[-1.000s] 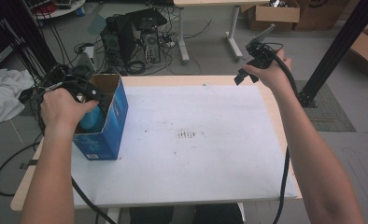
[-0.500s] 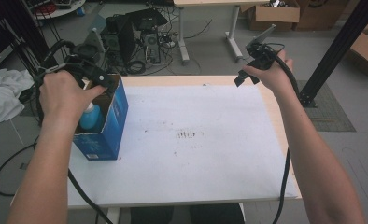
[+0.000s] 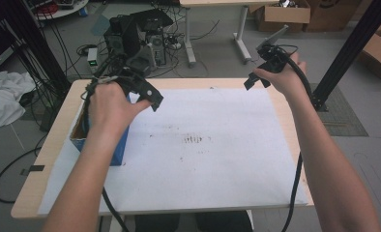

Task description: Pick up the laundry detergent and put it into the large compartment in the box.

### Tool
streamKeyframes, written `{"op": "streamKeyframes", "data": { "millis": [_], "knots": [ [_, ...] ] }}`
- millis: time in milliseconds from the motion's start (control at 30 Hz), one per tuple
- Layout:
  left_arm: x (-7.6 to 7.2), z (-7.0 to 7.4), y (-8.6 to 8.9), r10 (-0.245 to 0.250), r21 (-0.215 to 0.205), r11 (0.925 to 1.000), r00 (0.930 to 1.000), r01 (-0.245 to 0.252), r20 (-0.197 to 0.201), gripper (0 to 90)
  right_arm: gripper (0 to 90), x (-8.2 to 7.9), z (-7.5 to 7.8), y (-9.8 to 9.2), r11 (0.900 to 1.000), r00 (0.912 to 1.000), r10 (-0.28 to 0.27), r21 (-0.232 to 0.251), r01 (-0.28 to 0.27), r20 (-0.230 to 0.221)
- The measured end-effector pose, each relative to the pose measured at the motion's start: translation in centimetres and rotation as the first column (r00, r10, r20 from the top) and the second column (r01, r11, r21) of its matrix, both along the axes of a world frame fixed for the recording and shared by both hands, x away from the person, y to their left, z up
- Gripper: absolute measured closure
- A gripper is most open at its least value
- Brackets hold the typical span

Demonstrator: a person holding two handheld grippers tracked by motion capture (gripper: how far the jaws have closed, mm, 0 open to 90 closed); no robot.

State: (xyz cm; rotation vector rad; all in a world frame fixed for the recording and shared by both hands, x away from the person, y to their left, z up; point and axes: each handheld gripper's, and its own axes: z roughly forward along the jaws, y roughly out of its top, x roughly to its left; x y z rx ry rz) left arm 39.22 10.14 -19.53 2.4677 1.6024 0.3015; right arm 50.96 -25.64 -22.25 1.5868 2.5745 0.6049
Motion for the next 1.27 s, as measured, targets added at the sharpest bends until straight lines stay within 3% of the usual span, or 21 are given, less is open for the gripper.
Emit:
{"op": "streamKeyframes", "data": {
  "millis": [200, 433, 733, 1267],
  "knots": [
    [0.3, -1.9, -2.2, -0.043, 0.009, 0.9990, 0.9989, 0.043, -0.021, 2.1, 17.7, 0.0, -0.2, 0.0, 1.000, 1.0000, 0.002, -0.002, -0.002, -0.005],
    [0.5, -3.2, -3.2, -0.059, 0.017, 0.9981, 0.9975, 0.060, -0.040, 1.2, 17.7, 0.0, -0.5, 0.0, 1.000, 0.9999, 0.002, -0.007, -0.002, -0.010],
    [0.7, -3.8, -4.0, -0.078, 0.037, 0.9961, 0.9955, 0.080, -0.054, 0.2, 17.7, 0.0, -0.5, 0.0, 1.000, 0.9999, 0.003, -0.008, -0.003, -0.010],
    [1.0, -4.4, -4.4, -0.091, 0.030, 0.9952, 0.9931, 0.094, -0.073, 0.1, 17.2, 0.0, -0.9, -0.1, 1.000, 0.9999, 0.005, -0.020, -0.005, -0.014]
  ]
}}
